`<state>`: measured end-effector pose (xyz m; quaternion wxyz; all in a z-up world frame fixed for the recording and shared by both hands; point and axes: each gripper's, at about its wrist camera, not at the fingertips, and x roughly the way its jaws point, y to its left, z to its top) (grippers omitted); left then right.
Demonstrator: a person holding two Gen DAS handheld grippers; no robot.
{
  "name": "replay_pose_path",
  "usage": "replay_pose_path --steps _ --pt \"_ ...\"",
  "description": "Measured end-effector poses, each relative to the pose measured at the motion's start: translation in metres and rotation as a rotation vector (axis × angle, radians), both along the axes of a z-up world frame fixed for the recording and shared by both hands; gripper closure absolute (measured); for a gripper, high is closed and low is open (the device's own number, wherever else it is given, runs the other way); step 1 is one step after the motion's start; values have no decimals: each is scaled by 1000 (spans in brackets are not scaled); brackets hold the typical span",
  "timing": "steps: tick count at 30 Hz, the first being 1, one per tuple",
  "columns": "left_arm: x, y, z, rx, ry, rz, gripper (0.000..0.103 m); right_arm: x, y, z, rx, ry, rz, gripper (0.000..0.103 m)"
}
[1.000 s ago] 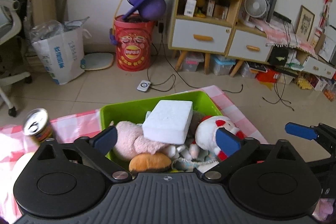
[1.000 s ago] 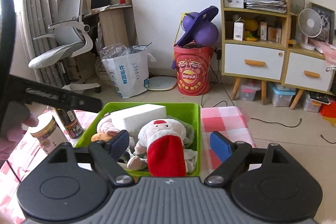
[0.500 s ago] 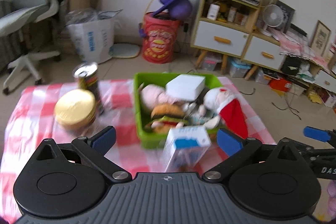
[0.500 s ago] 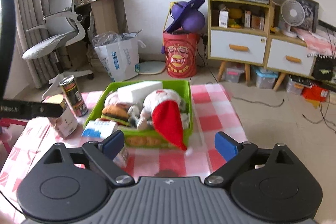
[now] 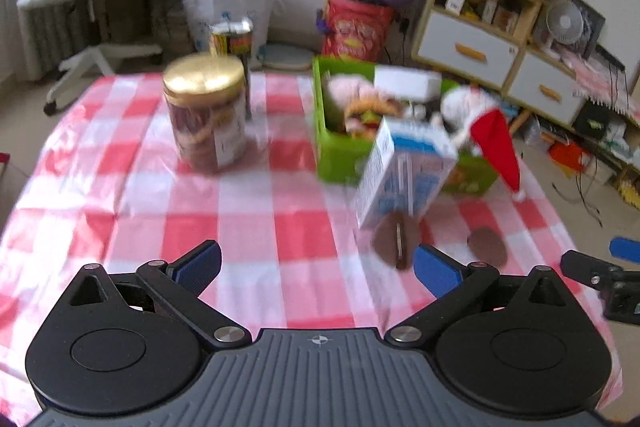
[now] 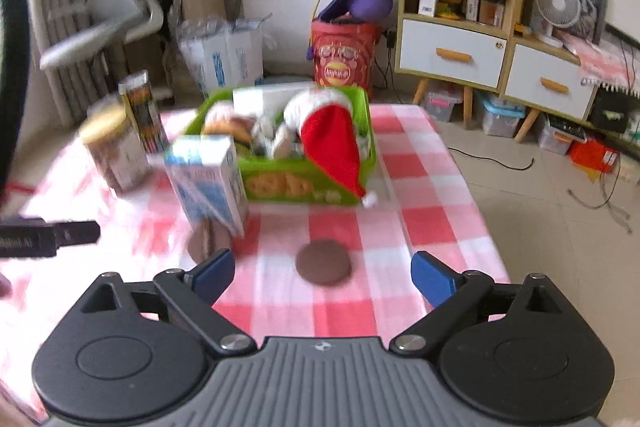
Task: Organize soft objects
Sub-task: 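Move the left tool to the 'I'm Milk tea' coaster while the right tool approaches the plain brown coaster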
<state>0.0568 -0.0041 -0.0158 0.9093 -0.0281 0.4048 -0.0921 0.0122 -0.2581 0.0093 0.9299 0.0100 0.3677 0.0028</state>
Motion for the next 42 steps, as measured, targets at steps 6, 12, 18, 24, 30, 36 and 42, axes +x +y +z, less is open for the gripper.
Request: replay_pose_path --steps 6,12,18,24,30,36,42 --pt "-2 -3 -35 32 62 -12 5 -4 12 -40 -142 60 97 23" --pt "-6 -9 -60 86 68 -37 5 2 12 -71 -157 176 125 23" --pt "-3 -23 -80 121 68 -90 5 8 11 -90 -144 216 133 22" --pt "-4 -33 -86 115 8 -132 5 14 1 -97 -84 186 130 14" --pt "-2 -37 -89 107 -36 -153 5 18 -13 -106 5 126 155 14" --pt "6 -39 -90 107 -55 -156 5 30 -12 -107 8 101 154 14" --pt "24 -44 -91 106 -53 -188 5 49 -16 -109 10 87 105 14"
